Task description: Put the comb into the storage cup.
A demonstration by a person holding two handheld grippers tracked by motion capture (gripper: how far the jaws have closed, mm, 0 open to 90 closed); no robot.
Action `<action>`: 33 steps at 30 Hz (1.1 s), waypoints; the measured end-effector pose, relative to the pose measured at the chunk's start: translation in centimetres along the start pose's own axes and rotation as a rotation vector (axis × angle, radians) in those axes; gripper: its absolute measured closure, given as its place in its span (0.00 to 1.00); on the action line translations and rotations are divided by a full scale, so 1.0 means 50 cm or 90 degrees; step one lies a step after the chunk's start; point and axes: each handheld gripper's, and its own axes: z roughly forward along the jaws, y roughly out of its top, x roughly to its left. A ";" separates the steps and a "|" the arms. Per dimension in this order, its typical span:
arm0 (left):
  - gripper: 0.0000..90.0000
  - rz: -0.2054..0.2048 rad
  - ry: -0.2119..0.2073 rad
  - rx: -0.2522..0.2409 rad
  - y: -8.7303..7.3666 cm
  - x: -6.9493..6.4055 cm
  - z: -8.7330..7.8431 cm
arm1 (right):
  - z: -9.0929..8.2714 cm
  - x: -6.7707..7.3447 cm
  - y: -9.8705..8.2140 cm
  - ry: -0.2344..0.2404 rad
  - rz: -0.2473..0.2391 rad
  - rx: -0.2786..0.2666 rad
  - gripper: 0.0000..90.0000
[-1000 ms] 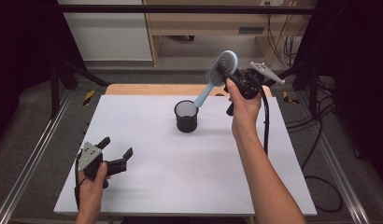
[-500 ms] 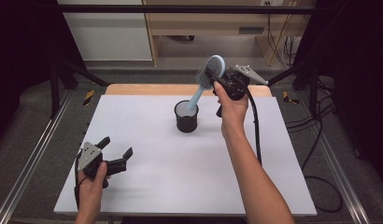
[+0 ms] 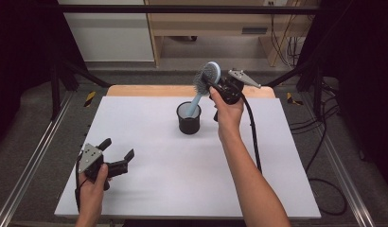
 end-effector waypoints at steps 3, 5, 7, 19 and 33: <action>0.03 0.001 0.000 0.000 0.000 0.001 -0.001 | 0.003 0.000 -0.006 0.000 0.000 0.005 0.58; 0.03 0.000 -0.003 0.000 0.000 0.001 0.000 | 0.004 0.000 -0.008 0.000 0.001 0.005 0.58; 0.03 -0.001 -0.003 -0.001 0.000 0.002 -0.001 | 0.007 -0.001 -0.014 0.000 0.001 0.010 0.58; 0.03 -0.002 -0.003 -0.002 0.001 0.003 -0.001 | 0.014 0.003 -0.024 0.000 -0.002 0.017 0.58; 0.03 -0.002 -0.003 -0.002 0.001 0.005 -0.001 | 0.020 0.005 -0.036 0.001 -0.005 0.027 0.58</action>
